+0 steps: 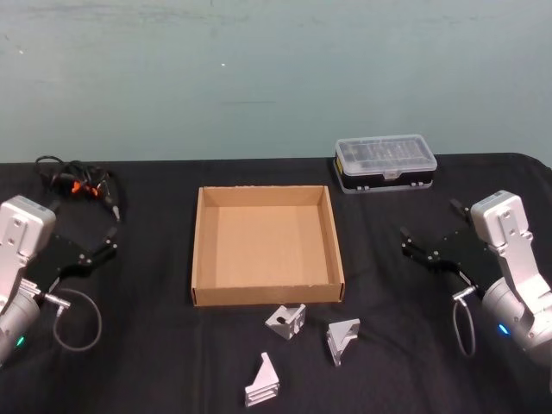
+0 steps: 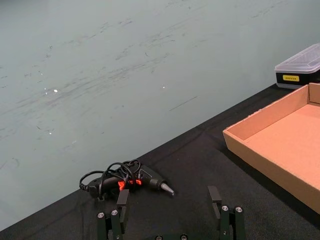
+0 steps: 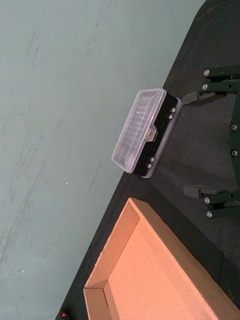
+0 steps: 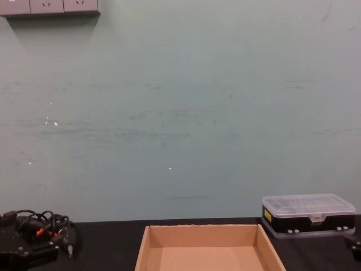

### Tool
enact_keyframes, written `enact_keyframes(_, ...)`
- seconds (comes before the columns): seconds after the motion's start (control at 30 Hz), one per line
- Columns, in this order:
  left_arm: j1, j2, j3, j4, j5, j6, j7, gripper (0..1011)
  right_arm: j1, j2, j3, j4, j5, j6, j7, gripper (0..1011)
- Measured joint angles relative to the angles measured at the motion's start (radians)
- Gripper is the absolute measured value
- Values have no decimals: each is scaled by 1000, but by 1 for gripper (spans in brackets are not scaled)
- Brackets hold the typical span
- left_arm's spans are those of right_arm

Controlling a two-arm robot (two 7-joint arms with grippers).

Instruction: Use one hand to pick up the angle iron from the table and place it into the box.

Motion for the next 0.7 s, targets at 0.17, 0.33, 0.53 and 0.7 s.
enact_keyframes(0.17, 0, 0, 0, 0, 0, 0, 0, 1000, 0, 0, 0, 0, 0, 0, 0, 1000)
enact_keyframes(0.33, 0, 0, 0, 0, 0, 0, 0, 1000, 0, 0, 0, 0, 0, 0, 0, 1000)
enact_keyframes(0.53, 0, 0, 0, 0, 0, 0, 0, 1000, 0, 0, 0, 0, 0, 0, 0, 1000)
enact_keyframes(0.7, 0, 0, 0, 0, 0, 0, 0, 1000, 0, 0, 0, 0, 0, 0, 0, 1000)
